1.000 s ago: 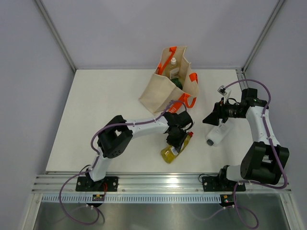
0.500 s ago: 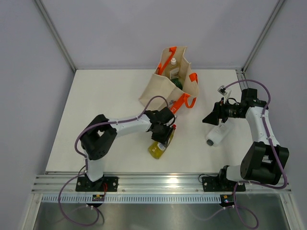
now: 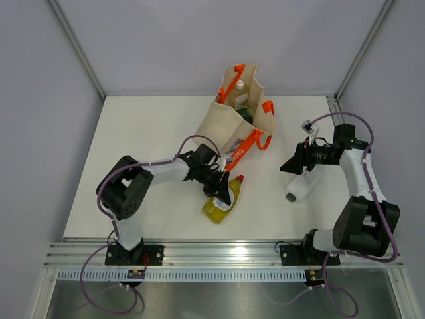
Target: Place the personal care products into the canvas bag
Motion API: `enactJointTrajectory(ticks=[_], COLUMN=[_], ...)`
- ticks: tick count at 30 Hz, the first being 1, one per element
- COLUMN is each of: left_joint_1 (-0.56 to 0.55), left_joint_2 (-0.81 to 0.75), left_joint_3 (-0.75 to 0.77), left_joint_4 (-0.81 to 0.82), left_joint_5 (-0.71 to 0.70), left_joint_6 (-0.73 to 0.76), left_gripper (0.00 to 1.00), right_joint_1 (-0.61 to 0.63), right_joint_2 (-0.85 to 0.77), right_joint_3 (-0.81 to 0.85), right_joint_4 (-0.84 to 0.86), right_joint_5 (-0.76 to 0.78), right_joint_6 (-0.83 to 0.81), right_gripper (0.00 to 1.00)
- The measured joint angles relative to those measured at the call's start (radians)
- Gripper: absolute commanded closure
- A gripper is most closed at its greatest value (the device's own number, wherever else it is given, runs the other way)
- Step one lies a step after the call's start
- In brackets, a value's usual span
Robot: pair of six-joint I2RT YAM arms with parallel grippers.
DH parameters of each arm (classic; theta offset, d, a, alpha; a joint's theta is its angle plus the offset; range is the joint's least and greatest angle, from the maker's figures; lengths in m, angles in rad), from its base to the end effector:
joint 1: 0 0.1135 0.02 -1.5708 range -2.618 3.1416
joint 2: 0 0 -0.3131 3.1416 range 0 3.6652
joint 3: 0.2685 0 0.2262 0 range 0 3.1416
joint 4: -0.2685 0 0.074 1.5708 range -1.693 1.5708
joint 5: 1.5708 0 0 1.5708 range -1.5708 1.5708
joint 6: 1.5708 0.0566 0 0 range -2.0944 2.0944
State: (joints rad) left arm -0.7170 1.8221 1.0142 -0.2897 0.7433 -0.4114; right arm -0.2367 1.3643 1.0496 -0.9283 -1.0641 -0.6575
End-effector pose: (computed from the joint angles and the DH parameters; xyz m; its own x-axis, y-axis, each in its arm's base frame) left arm 0.2346 -0.2554 0.1976 -0.9014 0.3952 -0.1768 0.3882 0.5568 -0.7344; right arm 0.2201 -0.0022 0.3134 -0.6308 -0.1529 -0.7607 -0.6890 0.5614 0.4585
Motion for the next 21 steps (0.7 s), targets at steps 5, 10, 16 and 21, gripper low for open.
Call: enactJointTrajectory(ticks=[5, 10, 16, 21], left_joint_1=[0.045, 0.060, 0.095, 0.145], left_joint_2=[-0.100, -0.132, -0.057, 0.180], left_joint_3=[0.050, 0.275, 0.619, 1.036], left_joint_4=[-0.027, -0.032, 0.048, -0.060], left_joint_5=[0.065, 0.102, 0.108, -0.010], left_joint_6=[-0.017, -0.095, -0.262, -0.326], left_gripper=[1.00, 1.00, 1.00, 1.00], right_joint_1=[0.000, 0.000, 0.000, 0.000], right_joint_2=[-0.013, -0.048, -0.053, -0.059], right_joint_3=[0.000, 0.005, 0.029, 0.031], right_joint_4=[0.006, 0.039, 0.071, 0.084], right_joint_5=[0.002, 0.005, 0.004, 0.003], right_joint_6=[0.011, 0.057, 0.104, 0.125], right_gripper=[0.27, 0.27, 0.27, 0.27])
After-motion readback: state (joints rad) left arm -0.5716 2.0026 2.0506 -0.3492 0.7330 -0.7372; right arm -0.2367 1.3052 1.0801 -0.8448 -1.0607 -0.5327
